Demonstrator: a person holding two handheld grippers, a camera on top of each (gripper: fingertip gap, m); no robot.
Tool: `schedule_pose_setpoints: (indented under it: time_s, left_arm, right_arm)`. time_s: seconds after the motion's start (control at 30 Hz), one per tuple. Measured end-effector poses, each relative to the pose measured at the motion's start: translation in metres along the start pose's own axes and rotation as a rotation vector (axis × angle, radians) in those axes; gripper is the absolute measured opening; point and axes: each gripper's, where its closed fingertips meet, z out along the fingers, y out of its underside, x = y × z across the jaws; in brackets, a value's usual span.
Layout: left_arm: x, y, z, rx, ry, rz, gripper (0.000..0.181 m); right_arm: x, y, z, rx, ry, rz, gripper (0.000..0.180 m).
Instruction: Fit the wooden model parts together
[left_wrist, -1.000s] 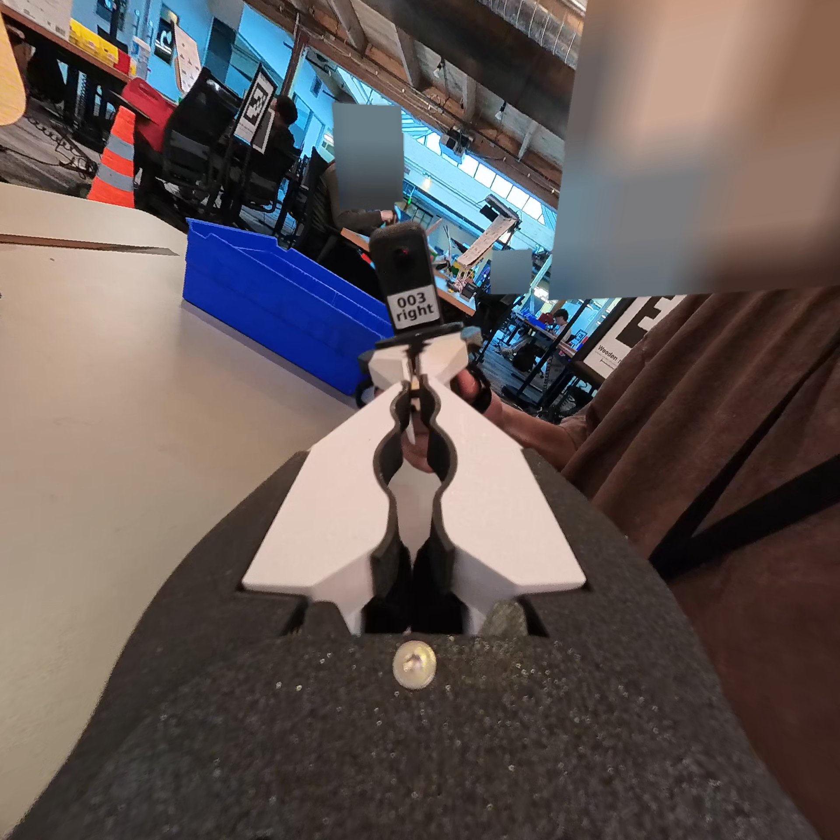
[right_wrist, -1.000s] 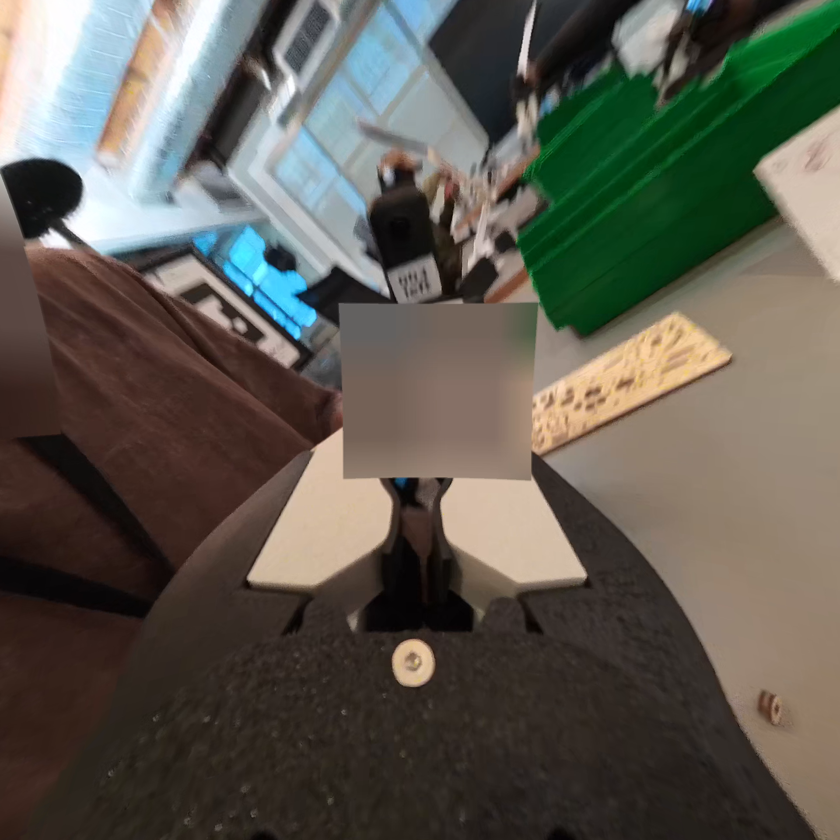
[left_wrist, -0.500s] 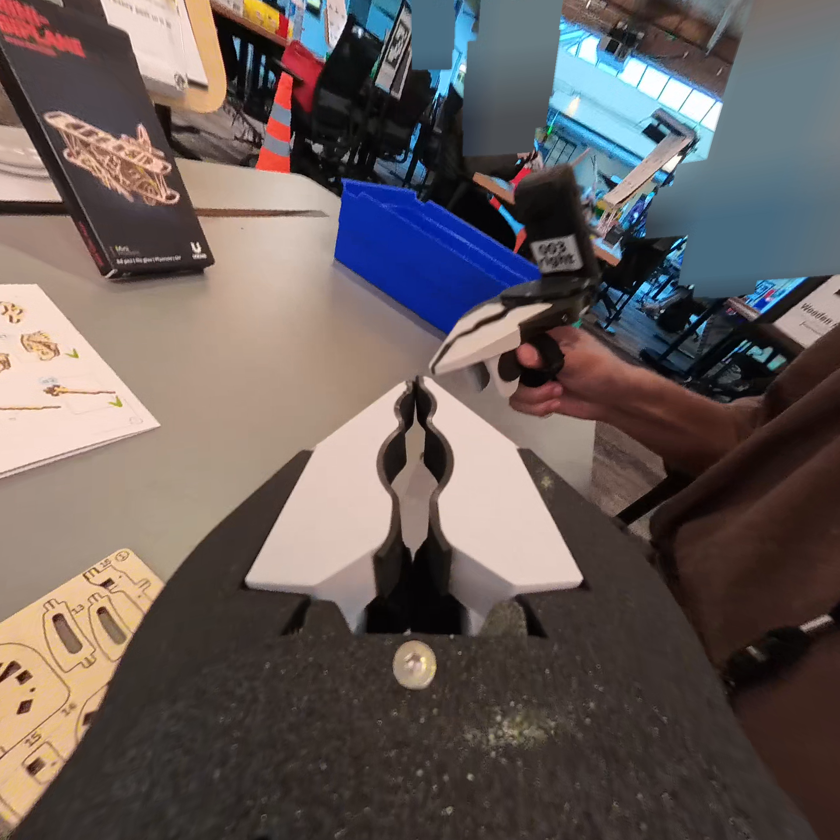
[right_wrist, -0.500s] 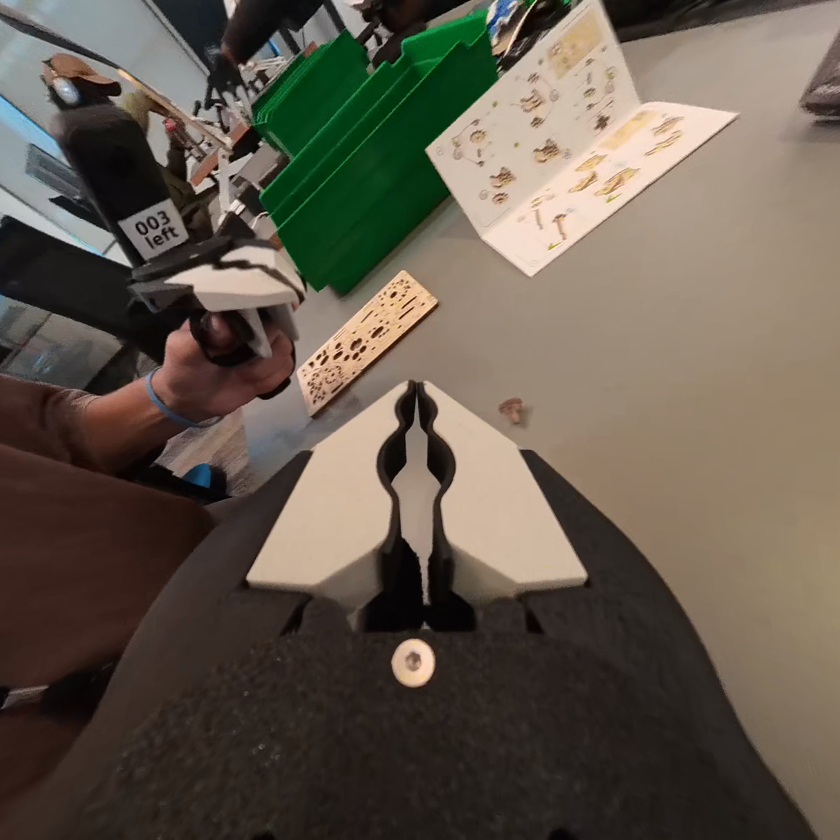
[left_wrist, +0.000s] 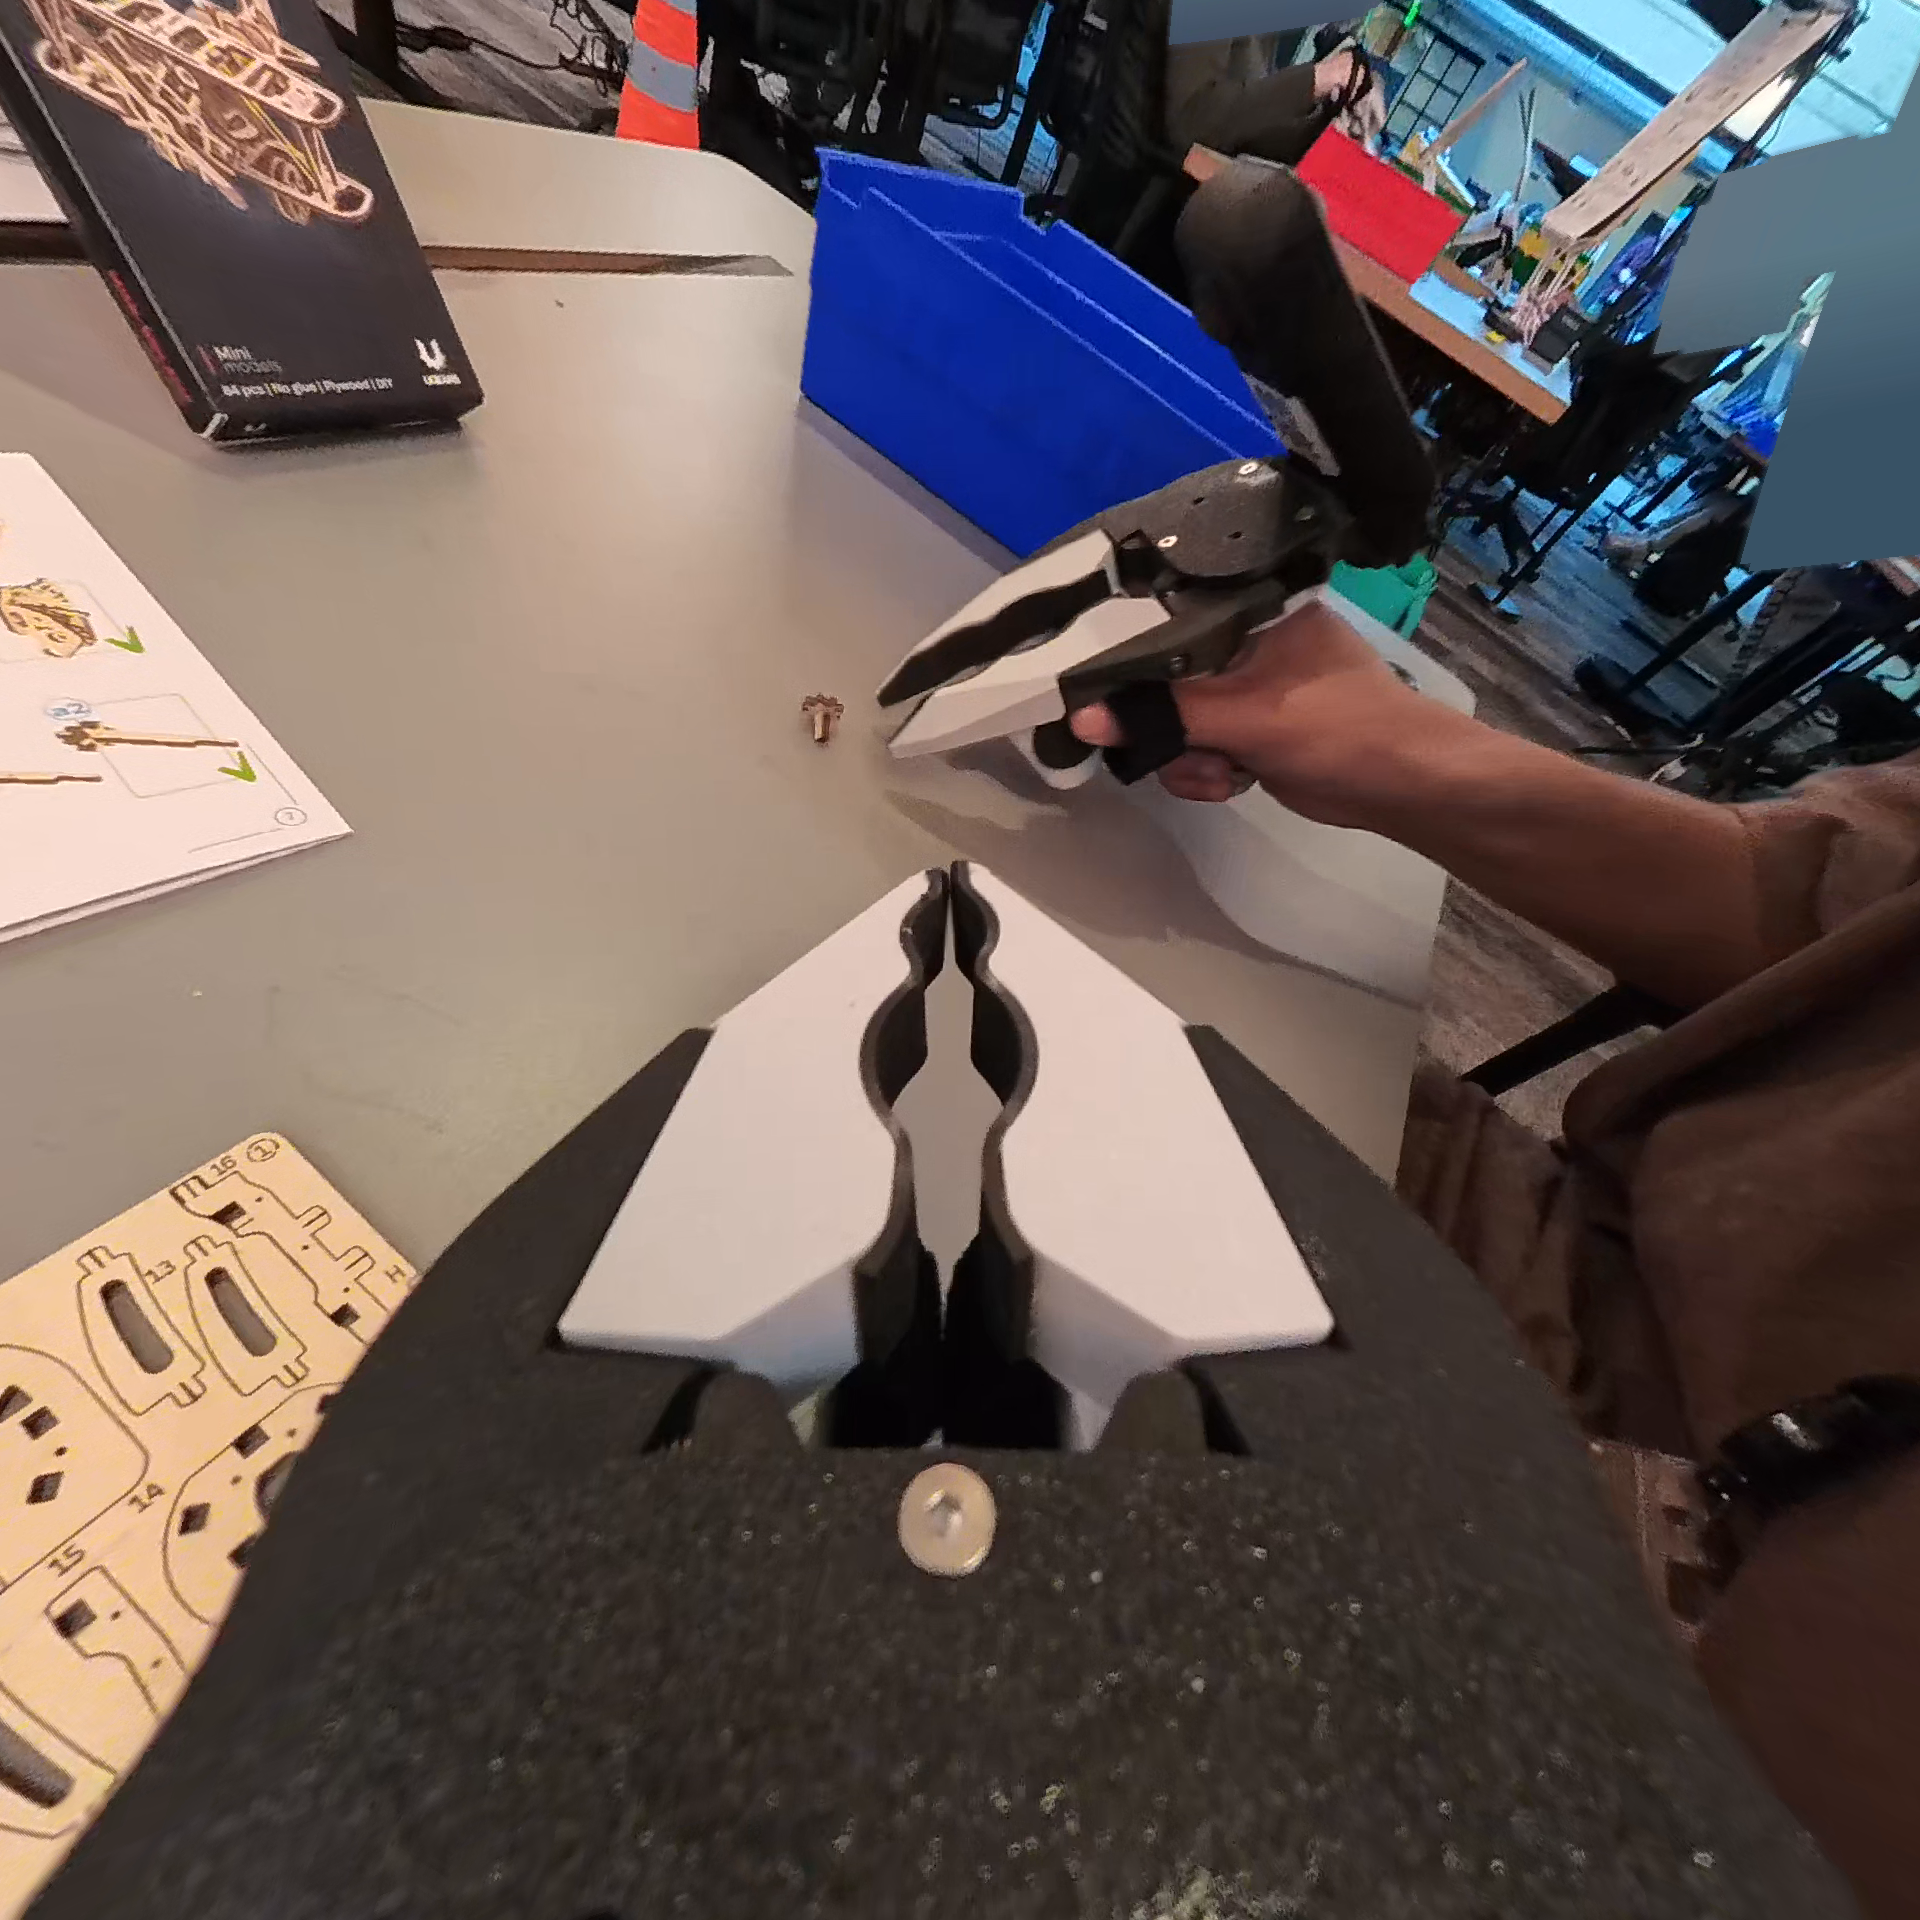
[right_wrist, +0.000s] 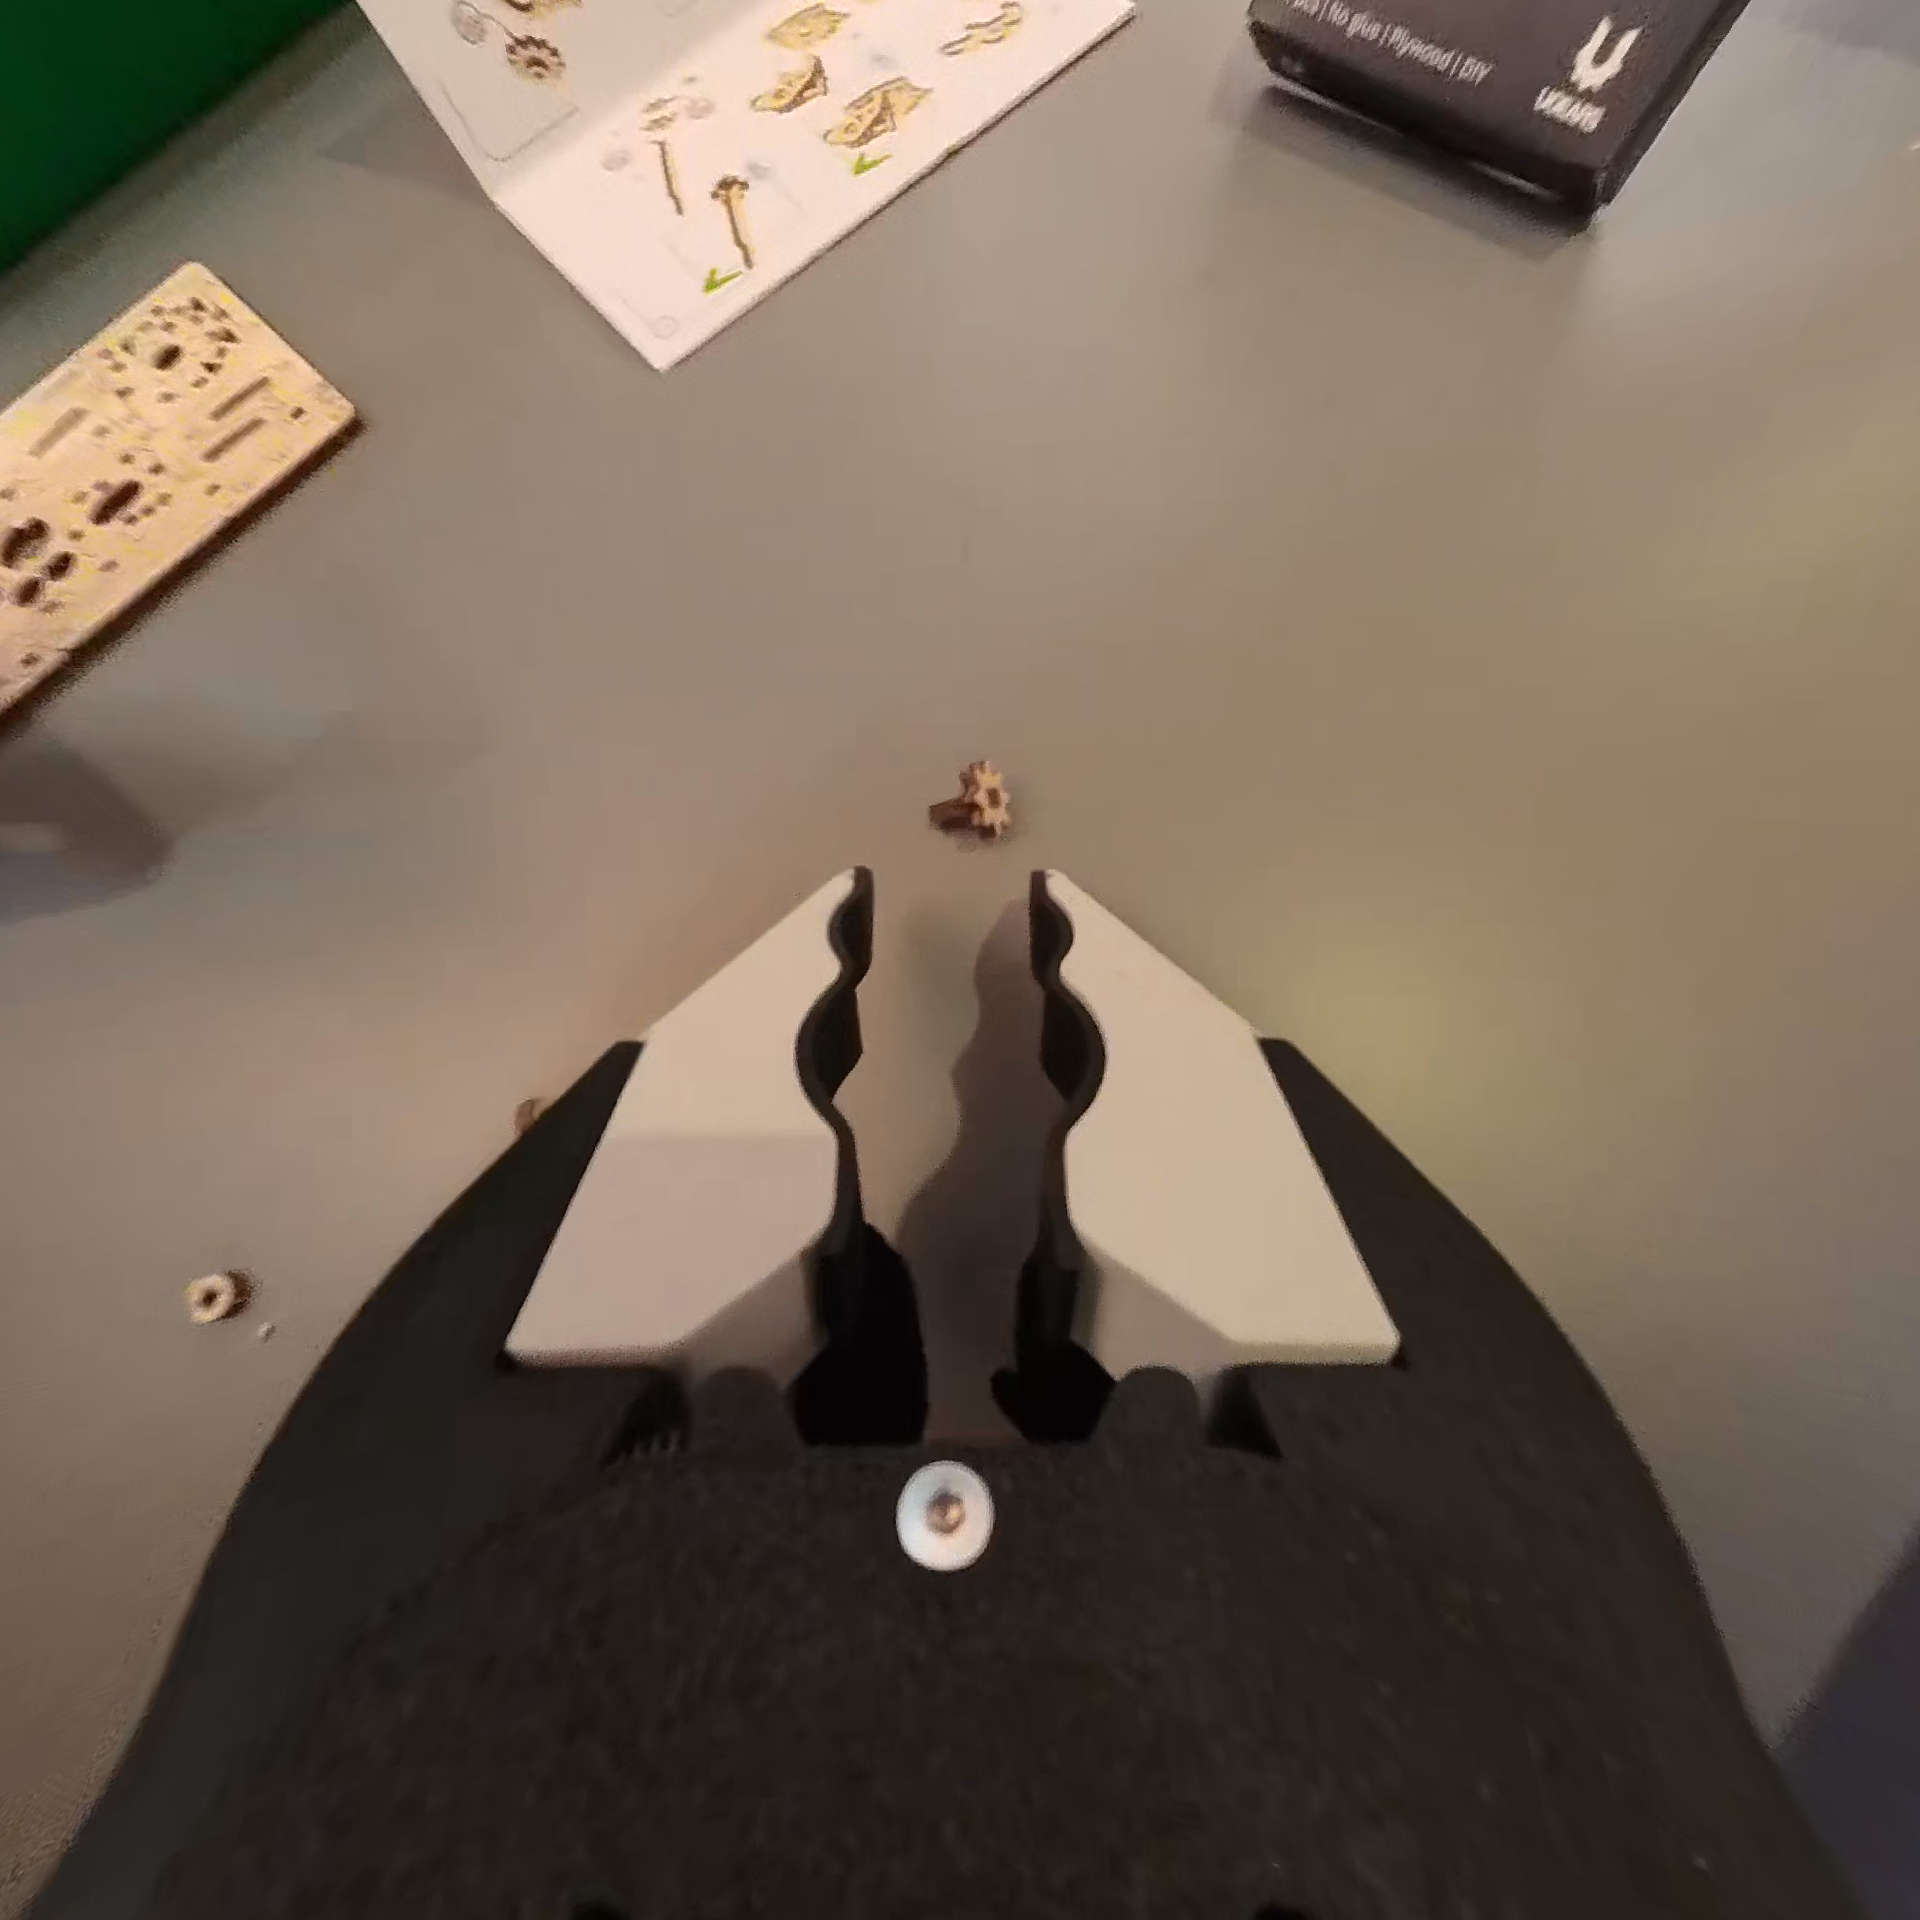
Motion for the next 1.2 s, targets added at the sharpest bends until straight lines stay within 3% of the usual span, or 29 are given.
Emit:
schedule_pose_setpoints:
  time_s: [0.1,0.17,0.23,0.33,0.43,0.53,0.63,0.77,0.83,0.93,1.03,1.2]
  left_arm:
    - [0.001,0.000,-0.002,0.001,0.009,-0.012,0.000]
    - [0.003,0.000,-0.003,0.001,0.016,-0.014,0.000]
    - [0.004,0.001,-0.003,-0.002,0.025,-0.019,0.000]
    - [0.004,0.003,-0.002,-0.010,0.027,-0.026,0.000]
    - [0.000,0.004,0.001,-0.026,-0.008,-0.021,0.000]
    - [-0.003,0.001,0.008,-0.029,-0.062,-0.005,0.002]
    - [0.012,-0.010,0.016,0.002,-0.016,-0.006,0.009]
    - [0.042,-0.027,0.014,0.073,0.173,-0.104,0.022]
    - [0.055,-0.034,0.006,0.111,0.241,-0.068,0.021]
    - [0.068,-0.040,-0.006,0.147,0.201,0.147,0.010]
    - [0.088,-0.038,-0.013,0.139,0.200,0.314,0.008]
    - [0.086,-0.026,-0.010,0.090,0.073,0.503,0.014]
  right_arm:
    - [0.006,-0.002,0.011,-0.033,0.064,-0.098,0.029]
    - [0.004,-0.005,0.019,-0.033,0.058,-0.087,0.028]
    - [-0.001,-0.009,0.023,-0.015,0.014,-0.051,0.015]
    - [0.004,-0.009,0.020,-0.010,0.002,-0.031,0.014]
    - [-0.023,-0.038,-0.004,0.191,-0.235,0.030,0.014]
    - [-0.070,-0.078,-0.060,0.501,-0.555,0.030,0.014]
    - [-0.105,-0.087,-0.091,0.598,-0.706,-0.045,0.014]
    - [-0.148,-0.079,-0.113,0.602,-0.901,-0.159,0.014]
    - [-0.161,-0.076,-0.123,0.558,-1.061,-0.074,0.014]
    - [-0.166,-0.069,-0.119,0.415,-1.228,0.135,0.014]
    - [-0.165,-0.070,-0.124,0.379,-1.366,0.305,0.014]
    - [-0.182,-0.061,-0.125,0.259,-1.474,0.362,0.014]
